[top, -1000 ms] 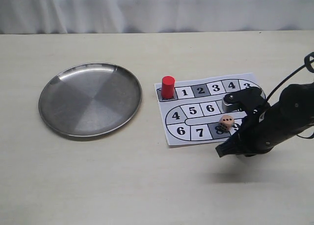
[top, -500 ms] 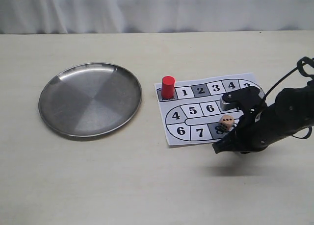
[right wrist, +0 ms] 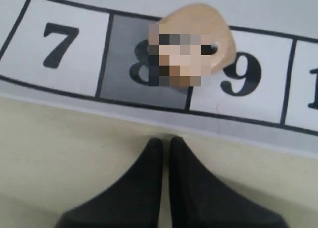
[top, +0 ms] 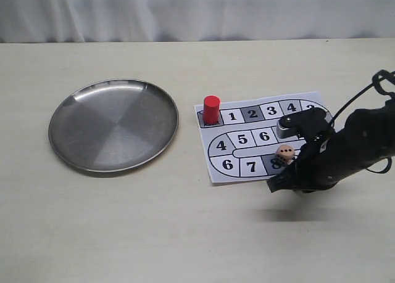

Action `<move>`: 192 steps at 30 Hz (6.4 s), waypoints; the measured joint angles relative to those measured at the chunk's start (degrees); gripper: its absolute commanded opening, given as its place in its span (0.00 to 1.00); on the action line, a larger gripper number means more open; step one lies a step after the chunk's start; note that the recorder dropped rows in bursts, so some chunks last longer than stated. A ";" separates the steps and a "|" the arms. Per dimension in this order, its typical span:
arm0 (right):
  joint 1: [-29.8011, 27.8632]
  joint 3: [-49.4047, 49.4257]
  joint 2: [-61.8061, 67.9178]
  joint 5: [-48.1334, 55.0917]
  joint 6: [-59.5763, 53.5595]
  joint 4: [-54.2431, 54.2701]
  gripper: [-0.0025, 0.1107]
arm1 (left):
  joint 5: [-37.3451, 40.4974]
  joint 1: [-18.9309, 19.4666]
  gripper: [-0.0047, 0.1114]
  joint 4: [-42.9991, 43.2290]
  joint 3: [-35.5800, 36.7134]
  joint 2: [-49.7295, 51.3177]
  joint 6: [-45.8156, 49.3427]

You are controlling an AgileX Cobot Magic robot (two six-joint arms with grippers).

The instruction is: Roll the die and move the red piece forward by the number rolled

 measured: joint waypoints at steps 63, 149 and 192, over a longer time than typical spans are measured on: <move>8.36 -37.60 22.71 -5.58 -12.30 13.11 0.06 | 0.00 0.00 0.04 0.00 0.00 0.00 0.00; -6.06 -31.97 21.06 -9.05 -9.58 7.78 0.06 | 0.00 0.00 0.04 0.00 0.00 0.00 0.00; -6.06 -23.23 -24.59 7.58 -10.59 10.95 0.06 | 0.00 0.00 0.04 0.00 0.00 0.00 0.00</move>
